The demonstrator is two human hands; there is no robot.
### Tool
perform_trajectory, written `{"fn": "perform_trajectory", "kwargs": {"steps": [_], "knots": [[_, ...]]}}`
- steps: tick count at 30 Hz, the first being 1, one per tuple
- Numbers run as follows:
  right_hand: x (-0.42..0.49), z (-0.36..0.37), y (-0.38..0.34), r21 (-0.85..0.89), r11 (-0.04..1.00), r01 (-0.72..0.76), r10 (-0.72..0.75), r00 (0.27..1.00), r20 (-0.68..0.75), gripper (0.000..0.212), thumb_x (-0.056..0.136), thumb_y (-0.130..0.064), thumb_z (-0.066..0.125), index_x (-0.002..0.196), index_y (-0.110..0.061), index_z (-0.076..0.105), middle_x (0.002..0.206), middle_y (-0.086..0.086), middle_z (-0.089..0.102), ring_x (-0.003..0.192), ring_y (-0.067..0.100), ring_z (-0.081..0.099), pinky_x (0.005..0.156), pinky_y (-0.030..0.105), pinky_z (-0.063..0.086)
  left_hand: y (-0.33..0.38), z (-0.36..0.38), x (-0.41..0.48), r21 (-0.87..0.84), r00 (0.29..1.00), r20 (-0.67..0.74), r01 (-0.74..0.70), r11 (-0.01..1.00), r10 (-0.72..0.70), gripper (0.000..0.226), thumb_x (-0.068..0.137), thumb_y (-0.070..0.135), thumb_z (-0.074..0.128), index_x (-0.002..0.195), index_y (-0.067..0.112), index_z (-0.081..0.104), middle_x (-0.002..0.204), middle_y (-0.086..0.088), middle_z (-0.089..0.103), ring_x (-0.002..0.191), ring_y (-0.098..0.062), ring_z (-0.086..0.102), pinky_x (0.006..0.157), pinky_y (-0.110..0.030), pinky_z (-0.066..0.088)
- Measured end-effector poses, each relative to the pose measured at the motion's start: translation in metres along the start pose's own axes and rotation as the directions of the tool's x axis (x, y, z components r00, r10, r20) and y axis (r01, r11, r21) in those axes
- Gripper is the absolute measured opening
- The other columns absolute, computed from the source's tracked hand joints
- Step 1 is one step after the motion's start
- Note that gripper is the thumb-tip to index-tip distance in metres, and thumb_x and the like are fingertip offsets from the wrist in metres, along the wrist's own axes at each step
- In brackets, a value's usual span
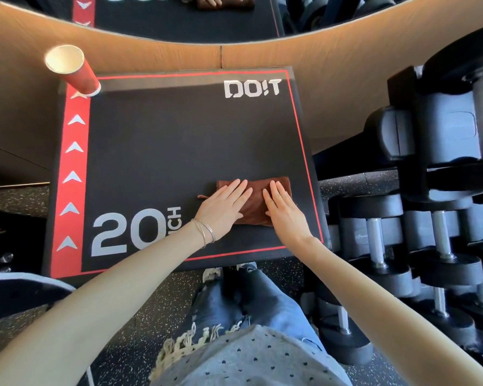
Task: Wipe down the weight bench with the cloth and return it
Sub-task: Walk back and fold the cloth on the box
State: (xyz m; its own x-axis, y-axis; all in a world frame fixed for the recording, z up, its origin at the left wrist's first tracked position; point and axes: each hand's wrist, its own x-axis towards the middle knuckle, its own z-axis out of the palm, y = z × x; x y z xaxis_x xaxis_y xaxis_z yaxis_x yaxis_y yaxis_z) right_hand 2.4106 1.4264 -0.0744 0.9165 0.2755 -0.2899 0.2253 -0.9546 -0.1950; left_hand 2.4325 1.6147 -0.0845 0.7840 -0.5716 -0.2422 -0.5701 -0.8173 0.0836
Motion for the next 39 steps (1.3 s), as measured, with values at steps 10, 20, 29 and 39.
{"fn": "perform_trajectory", "kwargs": {"steps": [10, 20, 29, 39], "knots": [[-0.026, -0.005, -0.002, -0.018, 1.0, 0.025, -0.023, 0.996, 0.083, 0.042, 0.097, -0.017, 0.048, 0.138, -0.016, 0.042, 0.151, -0.001, 0.031, 0.142, 0.011, 0.022, 0.099, 0.032, 0.044, 0.012, -0.014, -0.034, -0.247, 0.999, -0.018, 0.037, 0.968, -0.043, 0.055, 0.089, 0.018, 0.059, 0.14, 0.016, 0.042, 0.146, -0.007, 0.039, 0.136, -0.02, 0.035, 0.099, -0.035, 0.043], [-0.01, -0.011, -0.001, 0.01, 0.999, -0.041, 0.041, 0.999, 0.018, 0.036, 0.094, -0.01, 0.043, 0.128, -0.016, 0.054, 0.142, -0.002, 0.046, 0.136, 0.009, 0.033, 0.093, 0.034, 0.047, 0.019, -0.018, -0.026, -0.323, 0.973, -0.167, 0.099, 0.941, -0.16, 0.042, 0.076, 0.006, 0.069, 0.117, 0.01, 0.065, 0.114, -0.006, 0.064, 0.112, -0.024, 0.058, 0.068, -0.034, 0.056], [0.086, -0.048, 0.033, -0.066, 0.997, -0.035, 0.033, 0.999, -0.024, 0.039, 0.095, -0.003, 0.043, 0.133, -0.009, 0.048, 0.144, 0.006, 0.042, 0.14, 0.017, 0.028, 0.103, 0.036, 0.038, -0.015, -0.031, 0.071, -0.308, 0.948, -0.118, 0.249, 0.918, -0.296, 0.046, 0.097, 0.01, 0.043, 0.142, 0.015, 0.038, 0.144, -0.003, 0.042, 0.137, -0.018, 0.033, 0.106, -0.035, 0.039], [0.194, -0.084, 0.066, -0.158, 0.986, -0.057, 0.045, 0.996, -0.073, 0.035, 0.093, 0.0, 0.045, 0.127, -0.008, 0.05, 0.132, 0.009, 0.049, 0.13, 0.026, 0.04, 0.094, 0.043, 0.045, -0.068, -0.061, 0.173, -0.225, 0.917, -0.12, 0.347, 0.91, -0.38, 0.043, 0.097, 0.004, 0.038, 0.138, 0.014, 0.041, 0.137, -0.007, 0.049, 0.13, -0.026, 0.043, 0.097, -0.044, 0.043]]}}
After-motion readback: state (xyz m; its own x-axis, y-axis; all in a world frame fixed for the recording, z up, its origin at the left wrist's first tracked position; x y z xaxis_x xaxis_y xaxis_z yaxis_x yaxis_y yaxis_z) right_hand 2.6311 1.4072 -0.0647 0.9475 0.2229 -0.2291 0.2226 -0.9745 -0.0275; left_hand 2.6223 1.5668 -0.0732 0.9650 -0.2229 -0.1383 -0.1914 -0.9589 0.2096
